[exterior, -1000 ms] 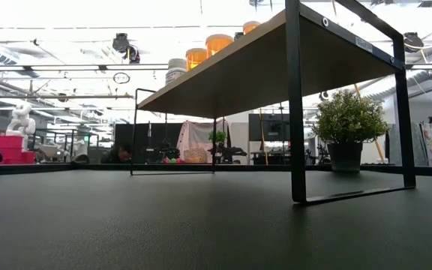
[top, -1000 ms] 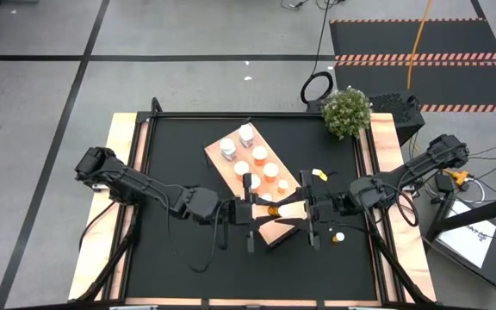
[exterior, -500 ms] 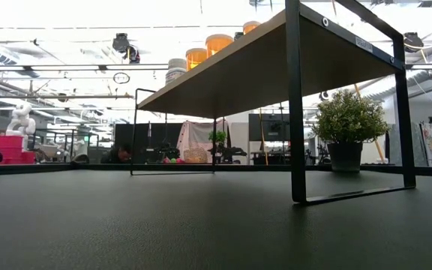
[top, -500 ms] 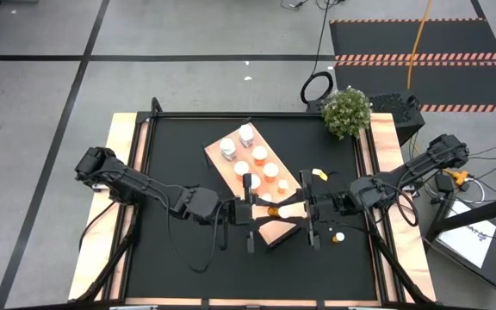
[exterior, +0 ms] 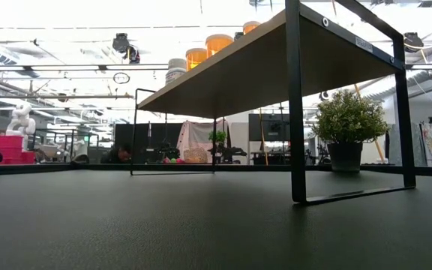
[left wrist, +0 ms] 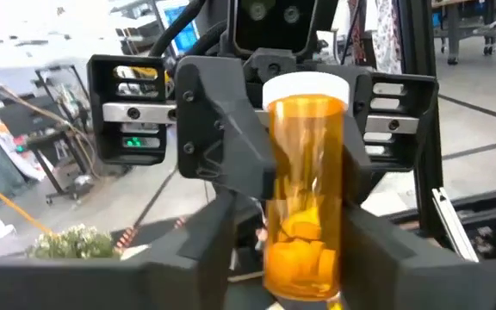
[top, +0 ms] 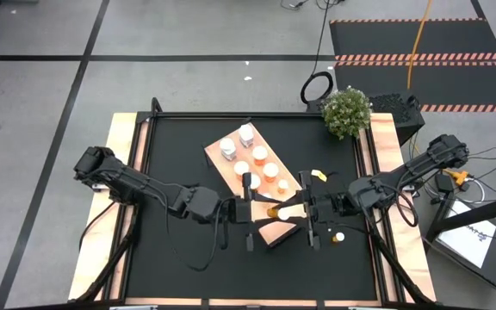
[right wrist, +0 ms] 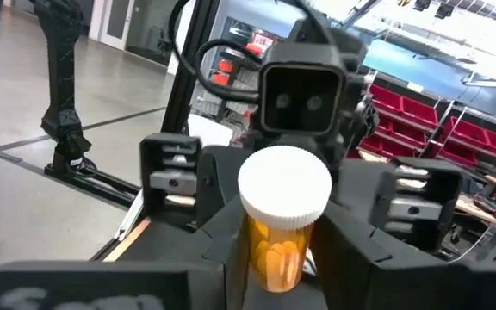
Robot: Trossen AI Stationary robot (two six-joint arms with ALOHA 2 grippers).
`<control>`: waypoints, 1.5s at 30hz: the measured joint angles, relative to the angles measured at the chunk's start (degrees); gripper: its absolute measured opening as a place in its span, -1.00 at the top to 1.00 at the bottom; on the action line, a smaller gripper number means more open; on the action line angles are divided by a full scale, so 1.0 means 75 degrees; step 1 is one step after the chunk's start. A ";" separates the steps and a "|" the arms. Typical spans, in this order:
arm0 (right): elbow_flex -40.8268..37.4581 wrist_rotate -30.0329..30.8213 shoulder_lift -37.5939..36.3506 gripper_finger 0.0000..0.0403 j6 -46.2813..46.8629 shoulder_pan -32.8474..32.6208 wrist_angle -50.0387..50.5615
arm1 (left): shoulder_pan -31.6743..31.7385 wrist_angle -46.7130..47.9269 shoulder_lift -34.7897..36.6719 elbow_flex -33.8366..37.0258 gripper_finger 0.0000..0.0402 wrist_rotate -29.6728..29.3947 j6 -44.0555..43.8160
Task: Pick and place medicine bottles onto shelf by color
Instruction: Put the top orange tablet bottle on the shelf aligned with the orange tablet bottles
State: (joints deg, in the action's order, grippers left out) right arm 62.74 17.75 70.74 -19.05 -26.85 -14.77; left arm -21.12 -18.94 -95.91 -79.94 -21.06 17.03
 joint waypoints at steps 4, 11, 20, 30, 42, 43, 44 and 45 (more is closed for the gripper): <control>0.0000 0.0000 0.0003 0.48 0.0216 0.0000 0.0047 | -0.0015 0.0787 0.0362 -0.0012 -0.21 0.0024 -0.0470; -0.0002 0.0468 0.0003 0.48 0.1377 0.0189 0.0676 | -0.0061 0.2700 0.1198 -0.0023 -0.59 0.0058 -0.1563; 0.0055 0.0401 0.0003 0.48 0.2793 0.1017 0.2147 | -0.0035 0.3399 0.1312 -0.0020 -0.45 -0.0218 -0.1845; 0.0055 -0.1007 0.0000 0.48 0.3873 0.1440 0.3192 | 0.0420 0.4463 0.1210 -0.0614 -0.30 -0.0009 -0.2542; 0.0055 -0.1432 -0.0002 0.48 0.3910 0.1437 0.3534 | 0.0656 0.5432 0.0055 -0.1635 -0.46 0.0475 -0.2060; 0.0055 -0.1417 -0.0002 0.48 0.3903 0.1437 0.3596 | 0.0655 0.5314 0.0038 -0.1635 -0.45 0.0396 -0.2050; 0.0055 -0.1413 -0.0002 0.48 0.3873 0.1437 0.3615 | 0.0669 0.5231 0.0049 -0.1636 -0.43 0.0365 -0.2045; 0.0055 -0.1412 -0.0002 0.48 0.3863 0.1437 0.3607 | 0.0693 0.5178 0.0074 -0.1639 -0.41 0.0350 -0.2041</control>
State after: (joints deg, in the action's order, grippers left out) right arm 63.16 7.16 70.72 9.92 -16.08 12.29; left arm -15.92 19.90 -95.35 -92.24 -18.43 1.72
